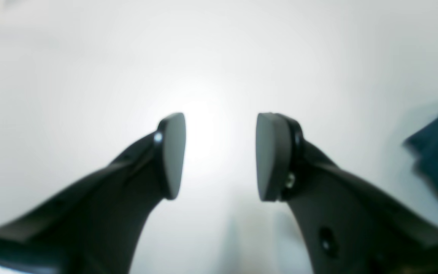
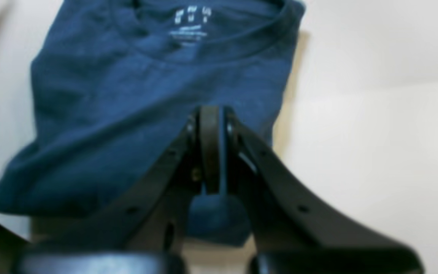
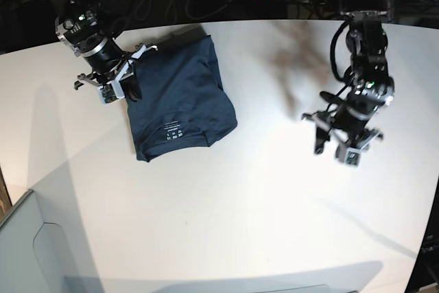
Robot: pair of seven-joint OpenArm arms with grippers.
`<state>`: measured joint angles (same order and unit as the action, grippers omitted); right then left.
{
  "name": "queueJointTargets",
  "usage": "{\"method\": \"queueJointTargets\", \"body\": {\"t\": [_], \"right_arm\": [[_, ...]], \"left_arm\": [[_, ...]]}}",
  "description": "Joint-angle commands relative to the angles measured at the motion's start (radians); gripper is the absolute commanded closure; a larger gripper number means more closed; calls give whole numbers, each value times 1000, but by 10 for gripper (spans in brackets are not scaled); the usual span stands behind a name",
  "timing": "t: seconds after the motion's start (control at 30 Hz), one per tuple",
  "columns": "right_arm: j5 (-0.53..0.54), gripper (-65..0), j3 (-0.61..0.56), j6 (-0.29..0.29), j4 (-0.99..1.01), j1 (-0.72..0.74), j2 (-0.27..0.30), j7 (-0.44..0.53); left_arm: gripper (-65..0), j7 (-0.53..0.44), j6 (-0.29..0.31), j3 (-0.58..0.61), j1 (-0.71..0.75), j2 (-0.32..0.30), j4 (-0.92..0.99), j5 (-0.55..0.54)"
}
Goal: Fold the T-shirt properly
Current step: 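Straighten the folded shirt's edge with the right gripper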
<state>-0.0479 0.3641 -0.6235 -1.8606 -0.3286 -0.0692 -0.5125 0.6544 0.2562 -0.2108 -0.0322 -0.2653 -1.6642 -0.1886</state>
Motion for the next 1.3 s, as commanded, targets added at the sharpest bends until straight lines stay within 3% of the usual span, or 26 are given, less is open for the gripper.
{"method": "queueJointTargets", "body": {"t": [0.0, 0.1, 0.37, 0.6, 0.77, 1.0, 1.27], "right_arm": [[13, -1, 3, -8, 3, 0, 4, 22], [13, 0, 3, -8, 45, -7, 4, 22], [15, 0, 3, -8, 105, -62, 2, 24], [15, 0, 2, -8, -99, -117, -2, 65], [15, 0, -109, -8, -175, -149, -1, 64], [15, 0, -280, -5, -81, -169, 1, 74], [10, 0, -311, -3, 106, -169, 6, 190]], "left_arm": [[-285, -25, 2, -32, 2, -2, -18, -9], [-285, -25, 2, -106, 48, 7, -18, -9], [-285, -25, 4, -169, 131, 7, -18, -10], [-285, -25, -1, -194, 171, 7, -31, -10], [-285, -25, -2, -194, 214, 13, -31, -10], [-285, -25, 1, -229, 259, 71, -31, -10], [-285, -25, 4, -272, 286, 83, -32, -10]]}}
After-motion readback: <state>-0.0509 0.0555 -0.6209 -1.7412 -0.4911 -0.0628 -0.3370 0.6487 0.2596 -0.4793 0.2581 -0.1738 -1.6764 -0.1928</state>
